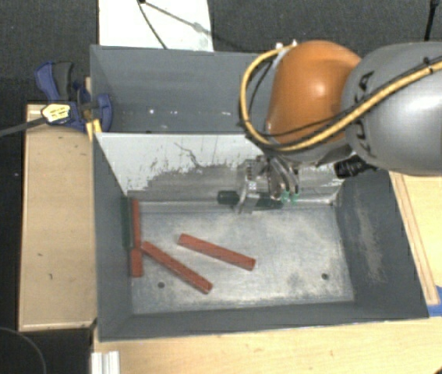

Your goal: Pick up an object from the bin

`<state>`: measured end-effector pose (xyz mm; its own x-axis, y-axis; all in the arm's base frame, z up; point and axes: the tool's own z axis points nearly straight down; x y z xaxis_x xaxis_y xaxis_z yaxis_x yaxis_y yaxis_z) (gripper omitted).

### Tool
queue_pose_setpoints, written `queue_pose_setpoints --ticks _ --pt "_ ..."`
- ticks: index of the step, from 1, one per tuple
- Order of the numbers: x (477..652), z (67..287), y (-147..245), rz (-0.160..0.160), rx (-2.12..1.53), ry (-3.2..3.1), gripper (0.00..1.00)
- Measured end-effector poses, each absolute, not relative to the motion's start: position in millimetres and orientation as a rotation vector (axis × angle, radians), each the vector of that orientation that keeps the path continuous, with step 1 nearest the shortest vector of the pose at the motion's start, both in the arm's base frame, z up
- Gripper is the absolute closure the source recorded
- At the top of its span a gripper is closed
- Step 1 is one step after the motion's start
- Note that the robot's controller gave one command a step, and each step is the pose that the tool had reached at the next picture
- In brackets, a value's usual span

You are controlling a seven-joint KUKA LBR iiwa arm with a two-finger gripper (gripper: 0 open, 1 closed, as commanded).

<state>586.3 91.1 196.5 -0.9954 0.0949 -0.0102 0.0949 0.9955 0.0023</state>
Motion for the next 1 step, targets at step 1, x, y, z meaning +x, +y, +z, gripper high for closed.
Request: queue_pose_setpoints --ticks 1 --pt "572.6 244.2 151.9 0.006 -0.177 3.129 1.00"
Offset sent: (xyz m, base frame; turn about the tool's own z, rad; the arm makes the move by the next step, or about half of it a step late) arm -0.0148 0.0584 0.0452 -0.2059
